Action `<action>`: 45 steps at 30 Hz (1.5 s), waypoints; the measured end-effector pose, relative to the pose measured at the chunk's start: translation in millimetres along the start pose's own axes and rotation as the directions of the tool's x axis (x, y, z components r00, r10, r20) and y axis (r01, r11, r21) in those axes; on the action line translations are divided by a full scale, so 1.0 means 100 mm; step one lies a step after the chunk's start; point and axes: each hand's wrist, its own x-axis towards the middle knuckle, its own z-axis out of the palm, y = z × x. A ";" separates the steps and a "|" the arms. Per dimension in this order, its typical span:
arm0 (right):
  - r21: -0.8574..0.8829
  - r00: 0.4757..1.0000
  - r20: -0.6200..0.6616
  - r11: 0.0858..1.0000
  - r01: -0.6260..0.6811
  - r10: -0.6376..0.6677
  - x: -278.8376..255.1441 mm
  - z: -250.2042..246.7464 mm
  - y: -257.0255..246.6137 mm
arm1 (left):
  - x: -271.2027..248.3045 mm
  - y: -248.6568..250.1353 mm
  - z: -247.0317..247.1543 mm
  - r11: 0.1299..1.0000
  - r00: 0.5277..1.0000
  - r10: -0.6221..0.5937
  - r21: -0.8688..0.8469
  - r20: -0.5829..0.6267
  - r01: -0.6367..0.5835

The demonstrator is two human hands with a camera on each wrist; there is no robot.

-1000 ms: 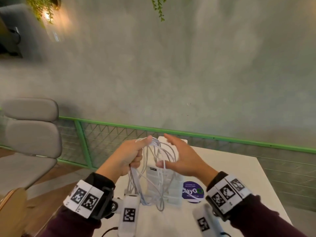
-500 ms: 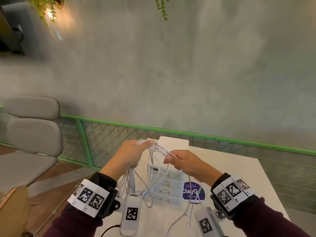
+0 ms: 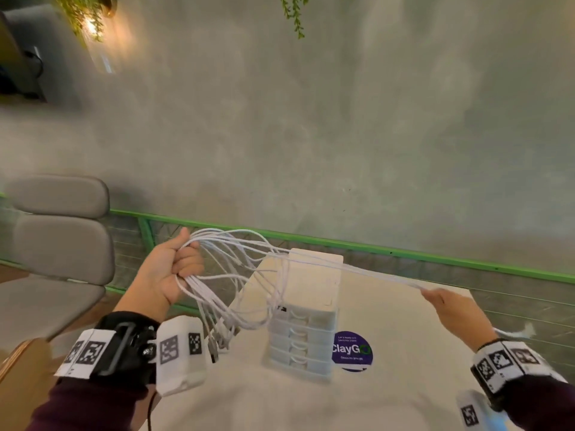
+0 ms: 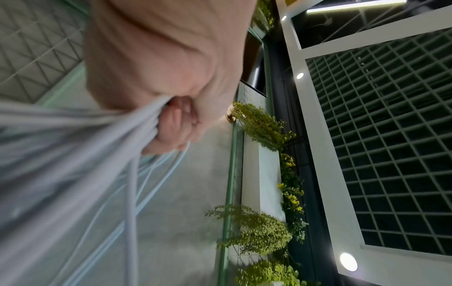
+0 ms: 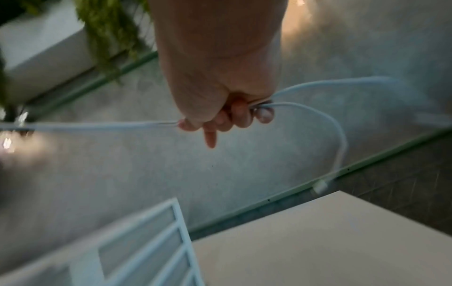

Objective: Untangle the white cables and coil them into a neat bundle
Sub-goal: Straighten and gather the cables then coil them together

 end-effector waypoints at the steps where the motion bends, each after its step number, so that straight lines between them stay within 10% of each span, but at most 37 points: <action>1: -0.164 0.999 0.044 0.986 0.024 -0.017 -0.03 0.08 0.02 | 0.02 0.00 0.01 0.999 1.000 0.016 -0.052 0.002 -0.015; 7: -0.214 0.823 0.463 0.860 0.463 -0.329 -0.50 0.26 -0.89 | 0.06 -0.44 0.35 0.979 0.986 0.165 0.123 -0.013 -0.163; 12: 0.161 0.715 0.188 0.740 0.653 -0.673 -0.71 -0.26 -1.71 | 0.02 -1.10 0.64 0.715 0.987 0.157 0.687 0.026 -0.132; 15: 0.308 0.764 0.006 0.728 0.612 -0.645 -0.64 -0.48 -1.91 | -0.01 -1.29 0.66 0.621 0.994 0.068 0.776 0.086 -0.110; 20: 0.467 0.934 0.014 0.829 0.309 -0.357 -0.29 -0.66 -1.60 | -0.03 -1.07 0.49 0.714 0.997 -0.042 0.700 0.072 -0.020; 25: 0.304 0.990 0.016 0.944 0.130 -0.142 -0.01 -0.66 -1.16 | 0.03 -0.83 0.32 0.683 0.989 -0.127 0.730 0.081 0.028; 28: 0.312 0.990 0.040 0.943 0.118 -0.137 -0.03 -0.61 -1.20 | 0.10 -0.79 0.34 0.715 0.983 -0.171 0.695 0.071 0.074; 32: 0.286 0.857 0.112 0.842 0.458 -0.504 -0.28 -0.49 -1.67 | 0.13 -0.86 0.50 0.694 0.941 -0.313 0.707 0.125 0.137; 36: 0.279 0.758 -0.112 0.712 0.644 -0.642 -0.33 -0.17 -2.10 | 0.08 -0.90 0.65 0.668 0.896 -0.384 0.737 0.223 0.102; 42: 0.580 0.932 -0.055 0.749 0.321 -0.357 -0.30 0.02 -1.97 | 0.17 -0.89 0.45 0.705 0.867 -0.363 0.709 0.341 0.016; 45: 0.939 0.989 0.124 0.333 -0.090 -0.083 -0.25 -0.03 -1.90 | 0.23 -0.94 0.33 0.676 0.843 -0.387 0.736 0.374 -0.016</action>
